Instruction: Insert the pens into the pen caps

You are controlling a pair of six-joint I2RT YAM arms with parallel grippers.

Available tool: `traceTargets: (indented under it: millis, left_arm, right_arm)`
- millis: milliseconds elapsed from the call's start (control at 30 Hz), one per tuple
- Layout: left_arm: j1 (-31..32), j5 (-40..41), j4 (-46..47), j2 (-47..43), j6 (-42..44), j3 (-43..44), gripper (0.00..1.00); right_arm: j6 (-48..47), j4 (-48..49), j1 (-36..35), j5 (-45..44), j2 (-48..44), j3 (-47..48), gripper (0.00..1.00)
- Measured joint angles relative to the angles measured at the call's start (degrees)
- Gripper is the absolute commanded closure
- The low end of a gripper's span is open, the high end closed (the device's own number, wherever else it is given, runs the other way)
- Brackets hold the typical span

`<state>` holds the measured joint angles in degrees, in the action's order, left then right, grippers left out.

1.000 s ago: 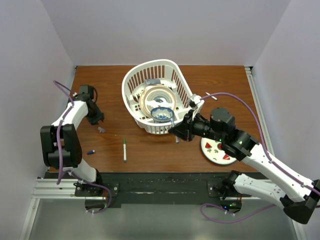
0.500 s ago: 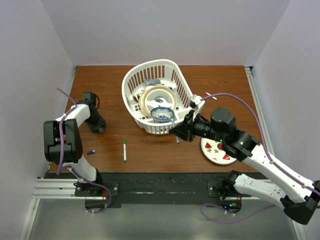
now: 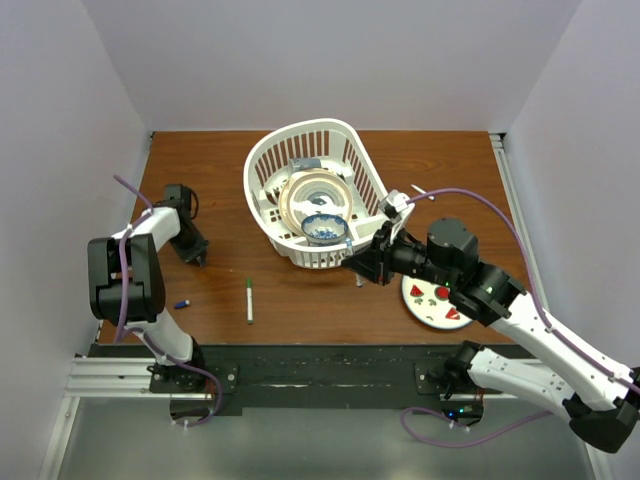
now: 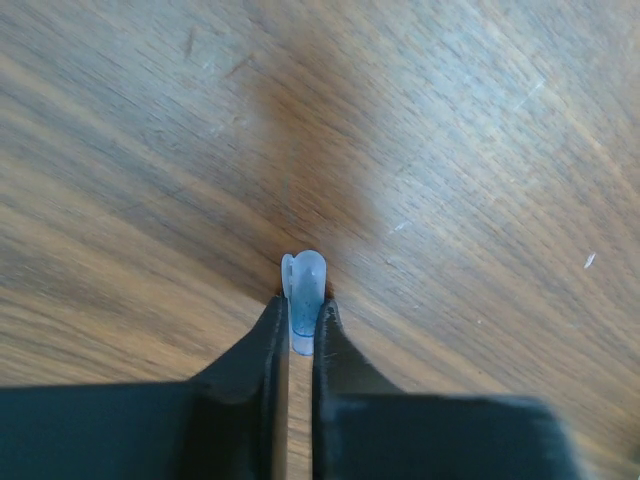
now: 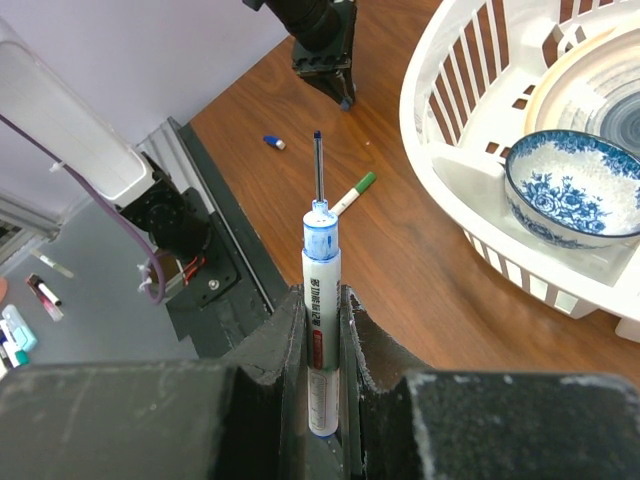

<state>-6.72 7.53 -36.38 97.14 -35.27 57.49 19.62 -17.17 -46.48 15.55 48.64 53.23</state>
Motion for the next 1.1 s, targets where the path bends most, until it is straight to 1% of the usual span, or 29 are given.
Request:
traceTargets:
  millis: [233,300,467,567,633,700,800,933,1000,1100]
  left_arm:
    - [-0.13,-1.53,1.42,-0.98,2.16,-0.94,1.00]
    - [-0.42,-3.28,2.75,-2.12,3.23,-2.10,1.00]
    - [-0.48,-10.99,3.98,-6.27,5.09,-3.82,1.00]
    - [-0.15,-16.61,4.98,-12.02,6.01,-3.96,1.00]
    - [0.94,-21.97,7.30,-17.62,5.92,-4.04,1.00]
    - [3.67,-26.53,10.49,-22.95,5.75,-4.04,1.00]
    - [12.04,-32.81,17.31,-29.09,4.02,-4.02,1.00]
    - [21.46,-40.33,27.65,-32.46,-0.74,-4.76,1.00]
    - [25.07,-42.29,32.30,-33.46,-3.08,-4.92,1.00]
    - [28.76,-44.35,39.39,-35.43,-6.40,-5.51,1.00]
  right_arm:
    - [-0.46,-1.11,0.00,-0.09,-0.02,0.00,1.00]
    - [-0.46,-1.53,0.00,-0.20,0.04,0.00,1.00]
    - [0.04,-1.49,0.00,0.09,1.22,0.00,1.00]
    - [1.18,-0.50,0.00,1.49,3.32,0.00,1.00]
    - [2.27,0.81,0.02,3.43,5.57,0.00,1.00]
    - [3.74,2.40,0.02,5.29,8.50,0.07,1.00]
    - [6.12,5.01,-0.02,7.67,12.63,0.07,1.00]
    - [8.76,10.12,-0.57,9.31,16.72,0.07,1.00]
    - [9.60,12.98,-1.64,9.53,18.75,0.07,1.00]
    - [10.47,16.65,-3.39,9.53,21.33,0.07,1.00]
